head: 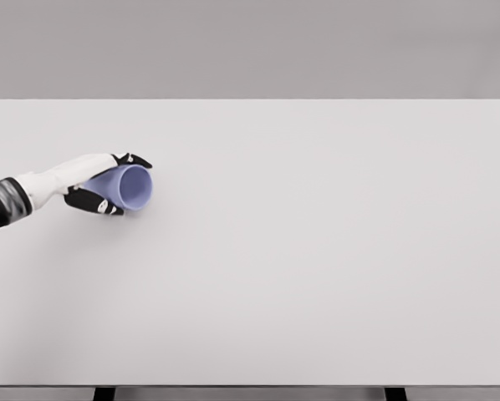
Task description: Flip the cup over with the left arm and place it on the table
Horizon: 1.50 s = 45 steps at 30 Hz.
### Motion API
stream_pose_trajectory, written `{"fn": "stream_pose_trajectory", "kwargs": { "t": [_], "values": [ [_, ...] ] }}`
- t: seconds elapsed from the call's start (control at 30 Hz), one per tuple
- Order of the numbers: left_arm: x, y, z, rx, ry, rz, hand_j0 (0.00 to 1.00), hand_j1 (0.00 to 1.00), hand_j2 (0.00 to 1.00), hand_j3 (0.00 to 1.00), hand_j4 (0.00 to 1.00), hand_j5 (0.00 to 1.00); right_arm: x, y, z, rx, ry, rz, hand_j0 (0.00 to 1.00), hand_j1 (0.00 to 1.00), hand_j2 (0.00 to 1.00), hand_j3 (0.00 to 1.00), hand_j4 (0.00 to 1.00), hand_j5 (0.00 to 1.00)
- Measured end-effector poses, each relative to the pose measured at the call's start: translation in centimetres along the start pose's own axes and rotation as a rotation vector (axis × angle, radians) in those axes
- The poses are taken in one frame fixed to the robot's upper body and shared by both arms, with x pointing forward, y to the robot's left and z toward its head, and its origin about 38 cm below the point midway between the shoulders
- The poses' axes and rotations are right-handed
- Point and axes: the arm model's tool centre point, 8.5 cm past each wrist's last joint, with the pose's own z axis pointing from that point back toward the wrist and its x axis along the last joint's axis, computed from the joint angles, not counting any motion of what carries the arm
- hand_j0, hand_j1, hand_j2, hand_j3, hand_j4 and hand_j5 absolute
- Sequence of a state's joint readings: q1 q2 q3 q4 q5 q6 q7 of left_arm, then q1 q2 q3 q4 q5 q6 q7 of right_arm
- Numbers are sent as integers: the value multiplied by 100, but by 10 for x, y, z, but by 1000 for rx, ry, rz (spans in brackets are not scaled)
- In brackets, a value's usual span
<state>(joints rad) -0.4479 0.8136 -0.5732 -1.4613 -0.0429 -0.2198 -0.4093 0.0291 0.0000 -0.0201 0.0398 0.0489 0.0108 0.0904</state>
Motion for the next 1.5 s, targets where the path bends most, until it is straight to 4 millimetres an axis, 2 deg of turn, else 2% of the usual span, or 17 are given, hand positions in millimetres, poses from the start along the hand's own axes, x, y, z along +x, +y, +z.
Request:
{"fn": "stream_pose_trajectory", "kwargs": {
  "t": [0.3,0.63,1.0,1.3,1.5],
  "values": [
    [4,9,1,47,-44,96,79,79,79,79,79,79,0,0,0,0,0,0,100,100,100,100,100,100],
    [11,7,-6,90,-122,247,80,80,80,80,80,80,0,0,0,0,0,0,100,100,100,100,100,100],
    [21,3,-16,118,-193,362,80,80,80,80,80,80,0,0,0,0,0,0,100,100,100,100,100,100],
    [21,-12,-20,129,-220,453,81,81,81,81,81,81,0,0,0,0,0,0,100,100,100,100,100,100],
    [26,-13,-27,150,-248,496,81,81,81,81,81,81,0,0,0,0,0,0,100,100,100,100,100,100]
  ]
}}
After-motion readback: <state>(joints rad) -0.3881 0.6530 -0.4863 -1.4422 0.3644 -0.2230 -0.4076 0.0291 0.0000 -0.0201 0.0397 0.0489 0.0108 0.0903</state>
